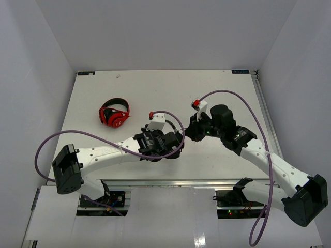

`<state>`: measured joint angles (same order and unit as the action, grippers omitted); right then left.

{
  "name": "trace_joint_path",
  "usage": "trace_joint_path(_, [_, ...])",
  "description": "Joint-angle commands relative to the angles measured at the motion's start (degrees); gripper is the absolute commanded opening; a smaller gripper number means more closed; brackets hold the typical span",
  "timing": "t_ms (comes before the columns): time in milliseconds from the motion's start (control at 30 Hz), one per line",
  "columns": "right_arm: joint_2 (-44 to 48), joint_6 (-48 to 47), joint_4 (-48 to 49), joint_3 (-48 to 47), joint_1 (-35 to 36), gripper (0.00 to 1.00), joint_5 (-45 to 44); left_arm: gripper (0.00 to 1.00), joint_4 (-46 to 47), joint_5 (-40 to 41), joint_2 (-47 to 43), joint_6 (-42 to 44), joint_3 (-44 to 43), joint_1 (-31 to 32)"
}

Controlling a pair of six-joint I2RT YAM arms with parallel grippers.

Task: Wrap the headphones

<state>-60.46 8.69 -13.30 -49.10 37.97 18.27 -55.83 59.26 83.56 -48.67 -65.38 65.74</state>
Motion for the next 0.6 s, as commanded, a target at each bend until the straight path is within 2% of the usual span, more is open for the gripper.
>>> trace_joint_path(0, [3.42, 1.58, 4.76, -1.91, 2.98, 0.08, 3.71, 0.0, -3.72, 2.29, -0.42, -2.46, -0.66, -0.27])
trace_joint_path(133, [1.67, 2.7, 7.16, -2.72, 6.92, 0.08, 1.52, 0.0, 0.28, 0.87, -0.92, -0.13, 0.58, -0.27])
trace_joint_path(567, [-7.06, 4.04, 9.06, -5.29, 18.99, 0.08, -8.46, 0.0, 2.0, -0.77, -1.92, -0.82, 0.34, -0.27])
